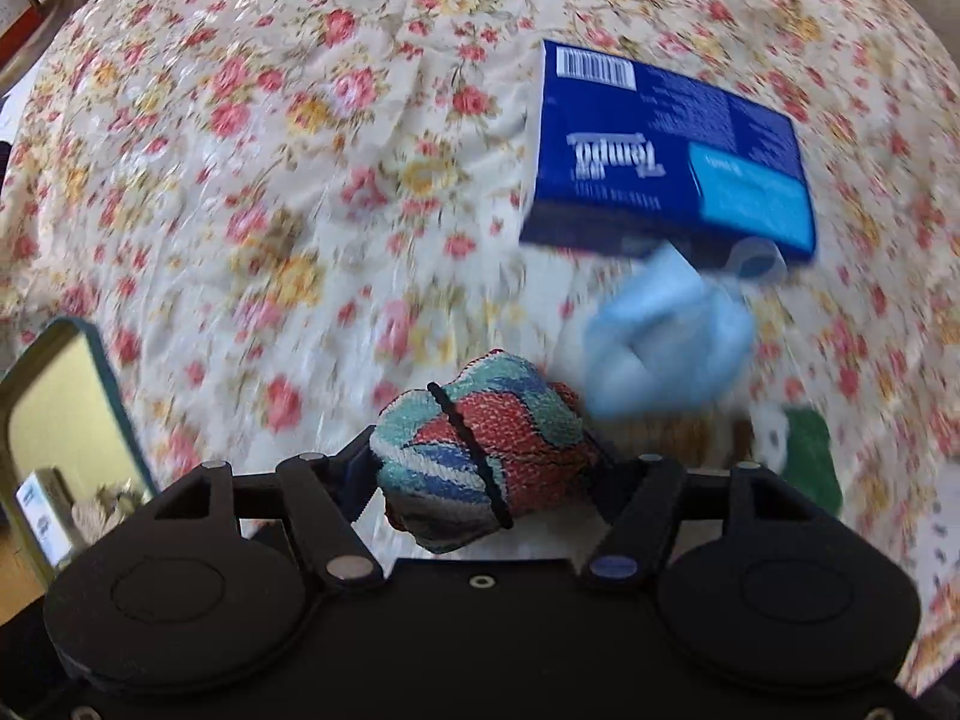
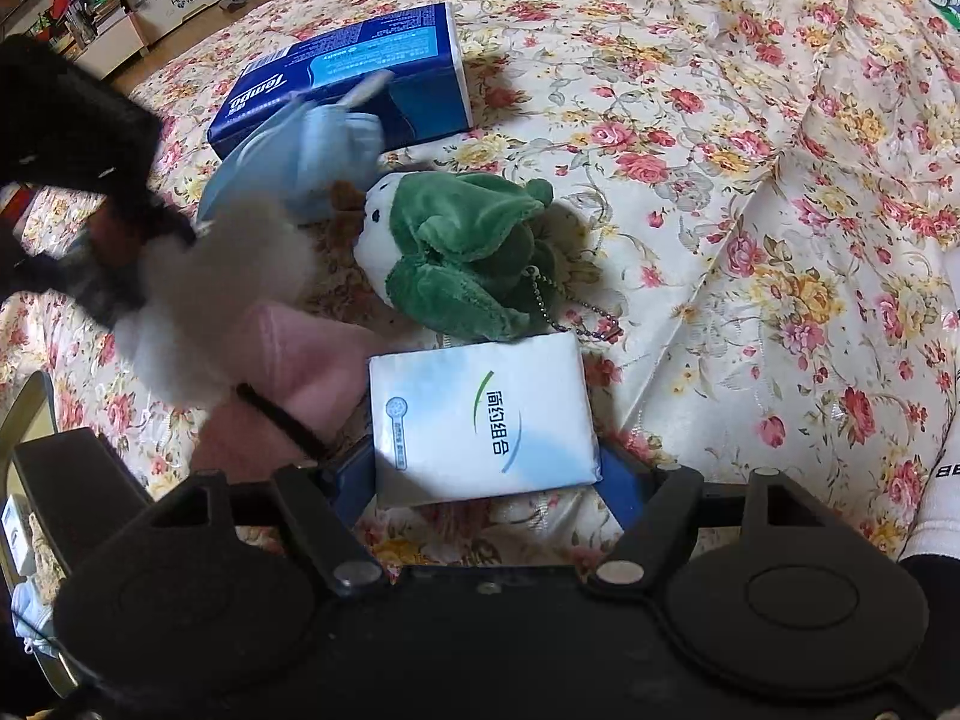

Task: Organize soft objects
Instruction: 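Carry the towel ball and tissue pack to the gold tray and release them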

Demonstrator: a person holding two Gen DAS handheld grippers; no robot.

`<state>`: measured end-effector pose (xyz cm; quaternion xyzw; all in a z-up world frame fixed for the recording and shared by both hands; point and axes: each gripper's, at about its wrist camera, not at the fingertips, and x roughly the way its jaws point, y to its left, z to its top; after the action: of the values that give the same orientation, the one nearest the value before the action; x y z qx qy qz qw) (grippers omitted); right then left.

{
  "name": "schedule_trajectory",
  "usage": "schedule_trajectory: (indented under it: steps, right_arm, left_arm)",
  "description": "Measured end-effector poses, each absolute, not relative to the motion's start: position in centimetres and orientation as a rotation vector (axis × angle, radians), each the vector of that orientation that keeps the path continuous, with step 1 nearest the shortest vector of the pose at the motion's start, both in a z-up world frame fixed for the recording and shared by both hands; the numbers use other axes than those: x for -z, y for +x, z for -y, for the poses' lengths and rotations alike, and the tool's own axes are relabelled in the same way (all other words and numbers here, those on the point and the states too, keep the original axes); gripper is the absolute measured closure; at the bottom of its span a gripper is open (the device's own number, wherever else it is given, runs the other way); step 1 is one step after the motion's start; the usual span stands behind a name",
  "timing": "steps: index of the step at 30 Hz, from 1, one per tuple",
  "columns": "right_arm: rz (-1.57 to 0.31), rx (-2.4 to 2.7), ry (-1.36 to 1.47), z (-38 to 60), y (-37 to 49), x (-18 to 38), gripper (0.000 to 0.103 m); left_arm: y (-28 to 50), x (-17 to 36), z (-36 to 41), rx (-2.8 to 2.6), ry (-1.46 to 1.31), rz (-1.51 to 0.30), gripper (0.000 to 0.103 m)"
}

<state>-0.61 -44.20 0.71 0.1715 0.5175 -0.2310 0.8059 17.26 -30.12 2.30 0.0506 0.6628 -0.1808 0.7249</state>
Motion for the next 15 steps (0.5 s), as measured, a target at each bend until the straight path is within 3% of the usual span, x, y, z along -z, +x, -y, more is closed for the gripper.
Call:
schedule_trajectory:
  steps: [15]
  right_arm:
    - [-1.070,0.518,0.393,44.9,-1.4,-0.8,0.030]
  left_arm:
    - [10.8,-7.0,25.0,0.486,0.196,-1.399,0.039]
